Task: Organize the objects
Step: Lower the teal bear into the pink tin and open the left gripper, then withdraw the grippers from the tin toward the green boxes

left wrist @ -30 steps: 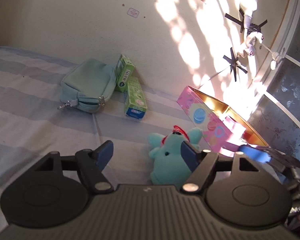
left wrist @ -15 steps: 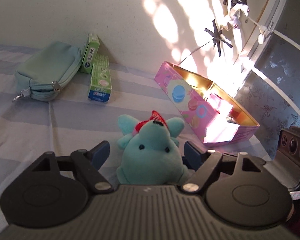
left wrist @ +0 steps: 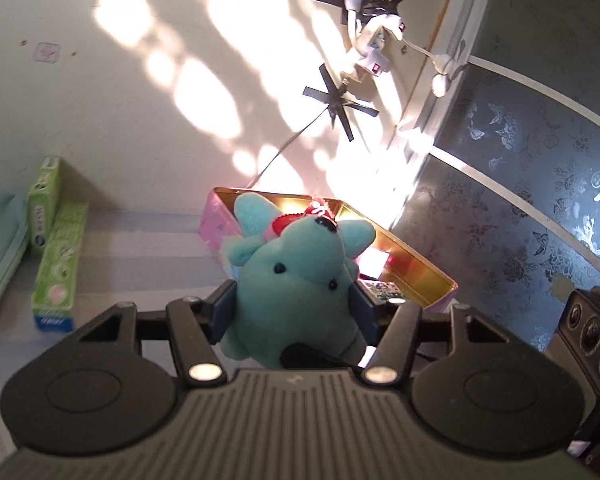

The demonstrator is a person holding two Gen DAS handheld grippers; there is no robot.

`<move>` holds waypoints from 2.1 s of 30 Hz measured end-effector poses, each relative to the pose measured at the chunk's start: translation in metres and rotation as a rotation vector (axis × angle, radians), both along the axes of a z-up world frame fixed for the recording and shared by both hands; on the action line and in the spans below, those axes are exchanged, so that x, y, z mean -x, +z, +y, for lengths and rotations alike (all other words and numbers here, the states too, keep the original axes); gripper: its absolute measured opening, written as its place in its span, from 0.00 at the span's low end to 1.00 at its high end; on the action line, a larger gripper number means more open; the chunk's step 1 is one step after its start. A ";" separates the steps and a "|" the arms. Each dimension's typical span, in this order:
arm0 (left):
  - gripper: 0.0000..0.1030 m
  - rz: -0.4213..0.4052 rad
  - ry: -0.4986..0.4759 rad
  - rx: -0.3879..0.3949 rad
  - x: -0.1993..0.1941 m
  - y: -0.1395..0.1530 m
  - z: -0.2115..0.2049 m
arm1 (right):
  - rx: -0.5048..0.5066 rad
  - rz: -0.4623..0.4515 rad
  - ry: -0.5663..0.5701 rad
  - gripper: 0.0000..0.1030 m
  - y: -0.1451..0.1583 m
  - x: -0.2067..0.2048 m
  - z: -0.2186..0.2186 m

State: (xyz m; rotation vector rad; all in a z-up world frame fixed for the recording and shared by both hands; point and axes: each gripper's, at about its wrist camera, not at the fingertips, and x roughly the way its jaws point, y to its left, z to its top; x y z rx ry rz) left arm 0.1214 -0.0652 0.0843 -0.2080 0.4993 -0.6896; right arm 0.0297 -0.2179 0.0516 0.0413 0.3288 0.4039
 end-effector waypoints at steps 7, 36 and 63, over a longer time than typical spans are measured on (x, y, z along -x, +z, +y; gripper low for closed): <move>0.63 0.017 -0.075 -0.034 -0.056 -0.002 -0.077 | 0.011 0.063 -0.150 0.44 0.000 -0.050 -0.062; 0.72 -0.006 0.089 -0.324 0.030 -0.014 -0.113 | -0.259 0.097 -0.525 0.58 -0.013 0.039 -0.140; 0.73 -0.013 0.467 -0.478 0.021 -0.048 0.017 | -0.135 0.093 -0.341 0.58 0.003 0.031 -0.049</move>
